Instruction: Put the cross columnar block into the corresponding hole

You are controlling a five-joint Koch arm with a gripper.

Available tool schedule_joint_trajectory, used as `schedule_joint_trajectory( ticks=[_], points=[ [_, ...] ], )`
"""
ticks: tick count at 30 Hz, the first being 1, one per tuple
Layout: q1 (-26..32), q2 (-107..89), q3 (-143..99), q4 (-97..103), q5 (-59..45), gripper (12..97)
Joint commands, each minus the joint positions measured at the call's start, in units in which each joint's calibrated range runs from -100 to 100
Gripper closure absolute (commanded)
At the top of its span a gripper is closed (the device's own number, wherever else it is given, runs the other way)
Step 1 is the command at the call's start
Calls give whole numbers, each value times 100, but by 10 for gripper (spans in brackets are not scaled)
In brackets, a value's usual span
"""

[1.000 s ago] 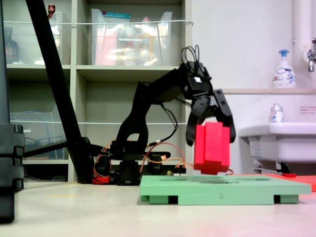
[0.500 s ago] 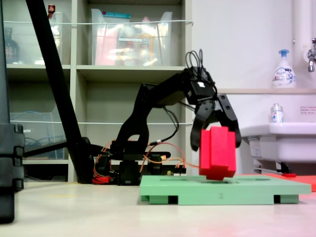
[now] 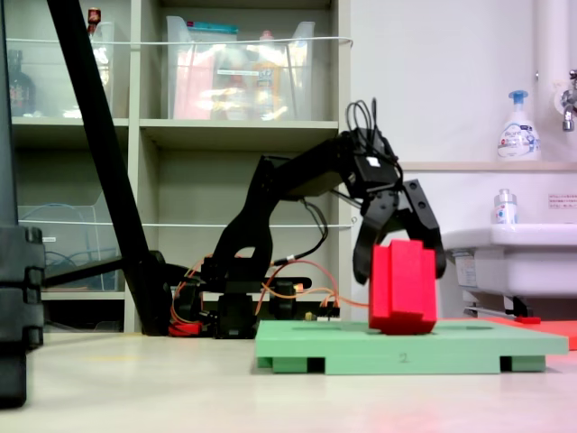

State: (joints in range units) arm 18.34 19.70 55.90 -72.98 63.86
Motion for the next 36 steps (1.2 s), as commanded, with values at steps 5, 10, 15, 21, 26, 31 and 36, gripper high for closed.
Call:
schedule_joint_trajectory(
  ticks=[5,10,15,21,26,31,36],
  points=[
    [68,-196,461,129,78,665],
    [63,-56,451,4,88,665],
    [59,41,451,-6,88,665],
    [54,265,451,-6,122,665],
    [34,446,451,4,142,665],
    [24,586,442,4,151,665],
    [0,795,451,-6,225,665]
  ],
)
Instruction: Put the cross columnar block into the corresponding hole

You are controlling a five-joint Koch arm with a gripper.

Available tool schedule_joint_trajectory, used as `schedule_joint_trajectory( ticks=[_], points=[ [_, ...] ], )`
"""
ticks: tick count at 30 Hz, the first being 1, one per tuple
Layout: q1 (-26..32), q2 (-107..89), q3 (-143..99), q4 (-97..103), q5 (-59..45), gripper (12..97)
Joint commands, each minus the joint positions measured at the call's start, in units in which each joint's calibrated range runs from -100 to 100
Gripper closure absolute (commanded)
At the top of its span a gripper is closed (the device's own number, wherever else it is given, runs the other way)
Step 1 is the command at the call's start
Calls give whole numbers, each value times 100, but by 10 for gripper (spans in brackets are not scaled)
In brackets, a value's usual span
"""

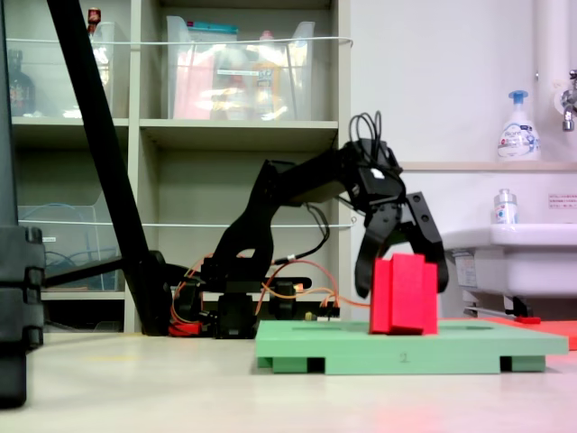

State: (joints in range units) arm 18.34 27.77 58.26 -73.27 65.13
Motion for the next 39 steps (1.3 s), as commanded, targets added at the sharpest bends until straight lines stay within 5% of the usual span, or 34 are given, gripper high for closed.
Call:
schedule_joint_trajectory(
  ticks=[1,39],
  points=[
    [-10,44,206,24,107,665],
    [-210,1455,505,-448,249,661]
  ],
)
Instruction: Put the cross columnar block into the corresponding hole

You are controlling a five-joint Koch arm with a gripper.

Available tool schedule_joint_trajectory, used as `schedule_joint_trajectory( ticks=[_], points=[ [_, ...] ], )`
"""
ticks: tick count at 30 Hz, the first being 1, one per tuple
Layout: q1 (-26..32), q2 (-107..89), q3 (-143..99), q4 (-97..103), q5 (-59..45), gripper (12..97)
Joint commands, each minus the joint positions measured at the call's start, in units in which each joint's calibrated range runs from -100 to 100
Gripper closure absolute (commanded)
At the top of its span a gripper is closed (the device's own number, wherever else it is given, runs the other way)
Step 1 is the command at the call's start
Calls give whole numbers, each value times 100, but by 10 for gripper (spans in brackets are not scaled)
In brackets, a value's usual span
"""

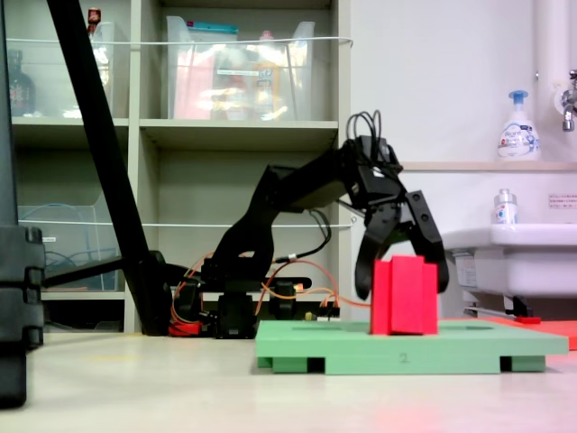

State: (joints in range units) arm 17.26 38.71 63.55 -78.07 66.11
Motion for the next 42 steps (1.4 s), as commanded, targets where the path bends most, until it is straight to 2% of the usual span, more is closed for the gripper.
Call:
schedule_joint_trajectory(
  ticks=[1,16,19,22,26,31,36,40,42],
  points=[
    [-112,402,26,41,151,661],
    [-200,1059,335,128,151,649],
    [-190,1059,345,128,151,581],
    [-166,919,405,-17,151,448],
    [-112,109,405,-402,112,274],
    [-29,-1371,415,-797,49,268],
    [5,-3871,425,-1153,-415,269],
    [5,-6120,435,-1317,-1451,270],
    [-10,-7014,435,-1307,-2300,272]
  ],
)
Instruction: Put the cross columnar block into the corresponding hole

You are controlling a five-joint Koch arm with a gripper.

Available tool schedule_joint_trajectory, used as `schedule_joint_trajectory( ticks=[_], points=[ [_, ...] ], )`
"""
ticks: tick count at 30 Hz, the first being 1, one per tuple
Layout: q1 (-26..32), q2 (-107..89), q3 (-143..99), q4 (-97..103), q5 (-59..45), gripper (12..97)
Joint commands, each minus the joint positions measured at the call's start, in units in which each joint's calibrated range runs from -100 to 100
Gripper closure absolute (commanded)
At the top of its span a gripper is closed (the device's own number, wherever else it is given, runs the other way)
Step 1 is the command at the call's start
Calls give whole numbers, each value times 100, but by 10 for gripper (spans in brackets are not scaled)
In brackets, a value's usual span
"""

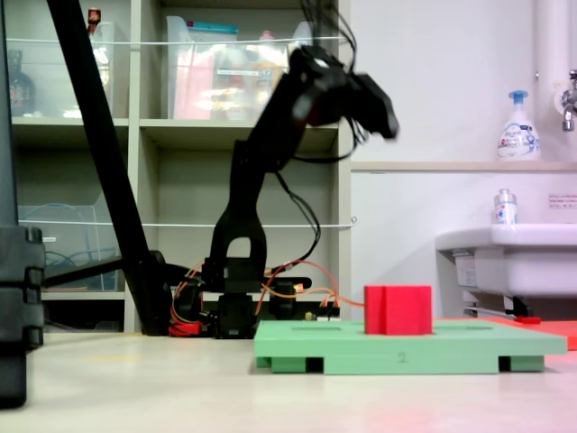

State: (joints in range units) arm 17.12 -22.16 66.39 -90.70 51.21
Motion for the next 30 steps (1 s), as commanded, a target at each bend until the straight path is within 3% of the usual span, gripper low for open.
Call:
schedule_joint_trajectory(
  ticks=[1,2,4,9,14,17,24,30],
  points=[
    [-15,-1317,131,-83,-1514,274],
    [-44,-1681,131,-102,-2046,282],
    [-357,-2239,131,-63,-2349,383],
    [-1216,-2644,-228,-285,-3492,438],
    [-1504,-3999,-2751,-25,-3526,433],
    [-1827,-5898,-5662,2151,-3560,440],
    [-1944,-7784,-9391,4328,-3785,486],
    [-1929,-7784,-14306,8160,-4200,494]
  ],
)
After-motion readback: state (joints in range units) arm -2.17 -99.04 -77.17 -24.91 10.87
